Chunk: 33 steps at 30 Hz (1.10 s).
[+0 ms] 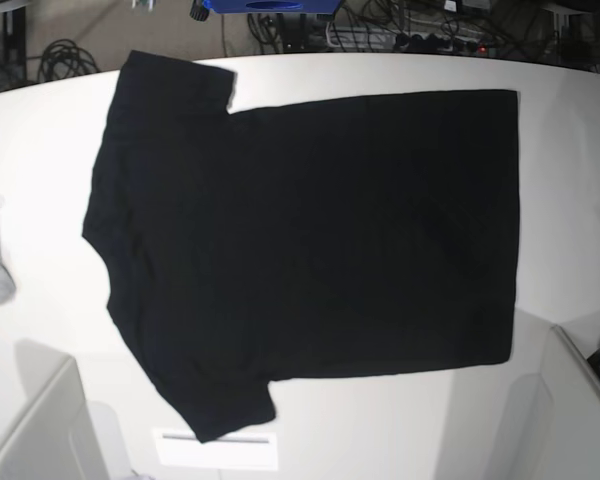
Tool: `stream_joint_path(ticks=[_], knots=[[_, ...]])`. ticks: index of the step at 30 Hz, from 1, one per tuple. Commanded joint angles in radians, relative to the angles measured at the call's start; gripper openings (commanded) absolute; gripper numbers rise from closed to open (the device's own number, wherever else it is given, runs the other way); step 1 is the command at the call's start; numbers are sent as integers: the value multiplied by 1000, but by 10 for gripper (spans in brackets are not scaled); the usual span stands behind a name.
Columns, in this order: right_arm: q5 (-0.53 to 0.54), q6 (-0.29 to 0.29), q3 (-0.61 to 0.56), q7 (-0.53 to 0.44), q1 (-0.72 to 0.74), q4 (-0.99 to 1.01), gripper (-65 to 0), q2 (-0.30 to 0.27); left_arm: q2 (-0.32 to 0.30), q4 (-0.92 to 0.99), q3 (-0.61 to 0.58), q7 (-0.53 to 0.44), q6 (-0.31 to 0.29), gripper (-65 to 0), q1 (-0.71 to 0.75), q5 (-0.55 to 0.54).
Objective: Fold the T-shirt properly
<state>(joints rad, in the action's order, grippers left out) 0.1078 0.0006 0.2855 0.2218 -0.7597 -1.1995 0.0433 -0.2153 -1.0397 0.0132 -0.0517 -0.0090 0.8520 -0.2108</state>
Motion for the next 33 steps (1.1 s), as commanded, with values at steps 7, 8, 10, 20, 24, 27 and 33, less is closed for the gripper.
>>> stream_joint_path(ticks=[7,8,10,20,24,27,33], knots=[[82,-7,149,161,-133,-495,-650,50,-95,-413,130,-12,14,-650,250,-187],[82,-7,168,173,-145,-552,-650,60,-94,-462,153,-12,14,-650,275,-187],[83,-7,189,190,-162,-667,-650,69,-92,-558,187,-12,14,-650,321,-187],[86,-4,188,196,-19,-804,-650,68,-43,-835,331,-6,14,-650,373,-190],[240,14,195,196,26,-804,-650,65,-43,-854,364,-10,14,-650,356,-194],[459,57,242,198,30,-802,-404,42,-39,-853,388,-7,17,-650,342,-194],[809,132,357,374,99,-711,-282,-50,-28,-854,385,-10,17,-650,335,-194]])
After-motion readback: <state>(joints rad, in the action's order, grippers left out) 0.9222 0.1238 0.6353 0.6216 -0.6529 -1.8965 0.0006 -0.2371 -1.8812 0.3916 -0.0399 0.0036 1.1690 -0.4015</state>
